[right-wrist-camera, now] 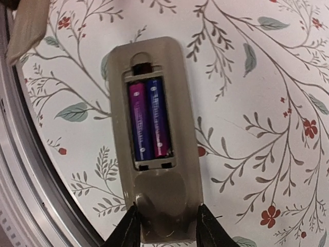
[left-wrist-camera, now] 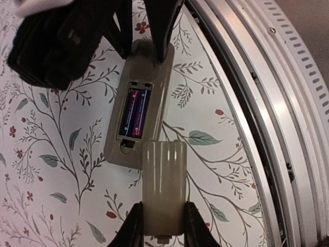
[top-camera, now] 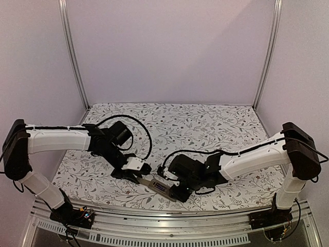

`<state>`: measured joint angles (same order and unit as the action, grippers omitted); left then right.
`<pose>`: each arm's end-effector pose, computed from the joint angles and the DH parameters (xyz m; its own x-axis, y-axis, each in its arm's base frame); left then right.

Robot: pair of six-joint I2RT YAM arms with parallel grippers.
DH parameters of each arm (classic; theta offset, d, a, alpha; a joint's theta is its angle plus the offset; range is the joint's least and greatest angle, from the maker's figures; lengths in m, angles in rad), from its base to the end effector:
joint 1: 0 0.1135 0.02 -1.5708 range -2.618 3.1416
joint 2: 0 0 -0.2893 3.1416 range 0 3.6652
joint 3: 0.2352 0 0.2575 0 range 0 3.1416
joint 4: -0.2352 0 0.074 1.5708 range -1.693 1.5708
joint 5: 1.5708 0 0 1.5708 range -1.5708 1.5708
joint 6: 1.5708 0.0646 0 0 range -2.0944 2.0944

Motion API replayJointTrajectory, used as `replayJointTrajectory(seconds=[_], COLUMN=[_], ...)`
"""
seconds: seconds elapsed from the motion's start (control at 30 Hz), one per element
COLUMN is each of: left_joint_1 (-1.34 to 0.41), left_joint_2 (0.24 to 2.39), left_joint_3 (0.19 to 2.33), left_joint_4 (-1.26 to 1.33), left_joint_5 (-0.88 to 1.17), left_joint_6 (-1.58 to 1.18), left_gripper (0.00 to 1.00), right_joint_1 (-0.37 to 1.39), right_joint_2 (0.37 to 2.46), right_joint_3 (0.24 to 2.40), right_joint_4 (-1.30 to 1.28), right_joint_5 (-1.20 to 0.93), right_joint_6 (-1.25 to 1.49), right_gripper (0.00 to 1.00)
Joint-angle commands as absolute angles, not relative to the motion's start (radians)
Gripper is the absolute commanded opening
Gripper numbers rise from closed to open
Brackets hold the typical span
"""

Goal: Load the batteries into the remote control
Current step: Adjust the remote control without the battery cover at the center of the board.

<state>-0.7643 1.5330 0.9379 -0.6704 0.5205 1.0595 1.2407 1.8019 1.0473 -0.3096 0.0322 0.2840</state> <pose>0.1865 -0.2233 0.1879 0.2808 0.7789 -0.5607 0.9470 -0.3198 0.0301 0.1242 0.3560 0.1461 -0.5356 -0.6991 -0.4737 -0.8234 0.5570 0.1089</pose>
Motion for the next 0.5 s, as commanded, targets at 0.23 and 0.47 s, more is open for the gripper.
replayJointTrajectory(seconds=[0.23,0.47], left_joint_1=[-0.755,-0.774], left_joint_2=[1.448,1.491], left_joint_3=[0.868,0.906], left_joint_4=[-0.647,-0.627], left_joint_5=[0.504,0.505], left_joint_6=[0.936,0.96], left_gripper=[0.19,0.19], right_joint_1=[1.164,1.126], right_joint_2=[1.877,1.686], right_joint_3=[1.105,1.065], right_joint_4=[-0.394,-0.341], right_joint_5=[-0.087,-0.01], right_joint_6=[-0.143,0.001], right_gripper=[0.41,0.51])
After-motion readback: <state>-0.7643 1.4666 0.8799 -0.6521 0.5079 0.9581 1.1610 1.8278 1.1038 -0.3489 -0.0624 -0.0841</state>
